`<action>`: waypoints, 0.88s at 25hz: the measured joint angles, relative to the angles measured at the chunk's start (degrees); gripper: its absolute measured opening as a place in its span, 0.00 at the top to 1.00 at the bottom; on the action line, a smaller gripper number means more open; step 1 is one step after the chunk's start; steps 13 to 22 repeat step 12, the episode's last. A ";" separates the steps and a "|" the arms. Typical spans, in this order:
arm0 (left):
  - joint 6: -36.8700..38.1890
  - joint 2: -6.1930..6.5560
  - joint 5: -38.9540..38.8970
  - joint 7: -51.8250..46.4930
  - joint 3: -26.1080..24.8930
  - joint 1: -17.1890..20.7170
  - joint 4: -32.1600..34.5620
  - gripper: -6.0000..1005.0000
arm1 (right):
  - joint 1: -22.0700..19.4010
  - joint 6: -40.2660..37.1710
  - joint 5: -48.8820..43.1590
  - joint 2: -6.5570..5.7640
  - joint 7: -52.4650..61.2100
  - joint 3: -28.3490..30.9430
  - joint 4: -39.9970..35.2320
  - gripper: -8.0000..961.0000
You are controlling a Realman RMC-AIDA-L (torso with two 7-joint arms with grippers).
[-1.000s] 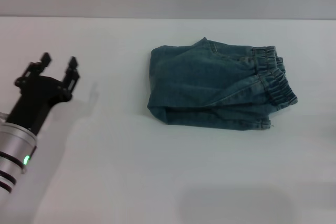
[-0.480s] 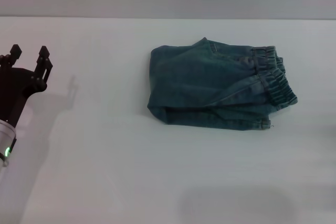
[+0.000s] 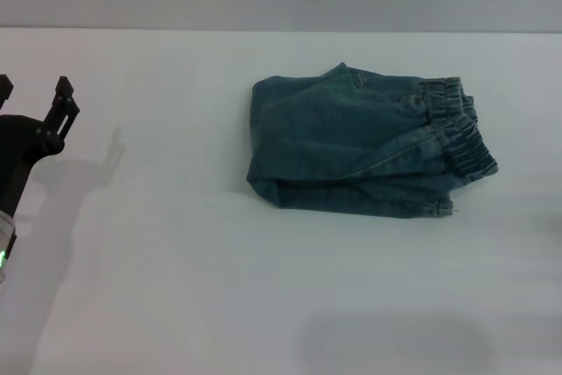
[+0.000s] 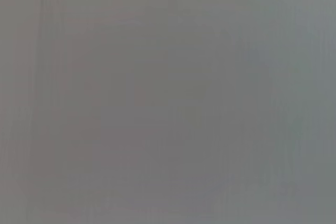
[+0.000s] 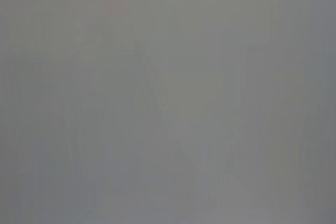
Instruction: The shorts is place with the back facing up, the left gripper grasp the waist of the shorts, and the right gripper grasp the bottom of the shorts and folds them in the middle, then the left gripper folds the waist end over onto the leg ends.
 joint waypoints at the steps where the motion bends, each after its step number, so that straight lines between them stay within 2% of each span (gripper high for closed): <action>1: 0.01 0.00 0.11 0.01 0.18 0.03 0.00 0.26 | 0.04 0.37 0.00 0.01 0.00 -0.01 -0.35 0.31; 6: 0.02 -0.06 0.50 0.41 0.46 0.06 0.49 0.20 | 0.27 1.74 -0.03 0.11 0.00 0.00 -1.55 0.31; 22: 0.67 -0.21 0.52 0.47 0.47 0.79 0.31 0.20 | 0.00 2.47 -0.03 0.18 -0.02 -0.67 -1.57 0.31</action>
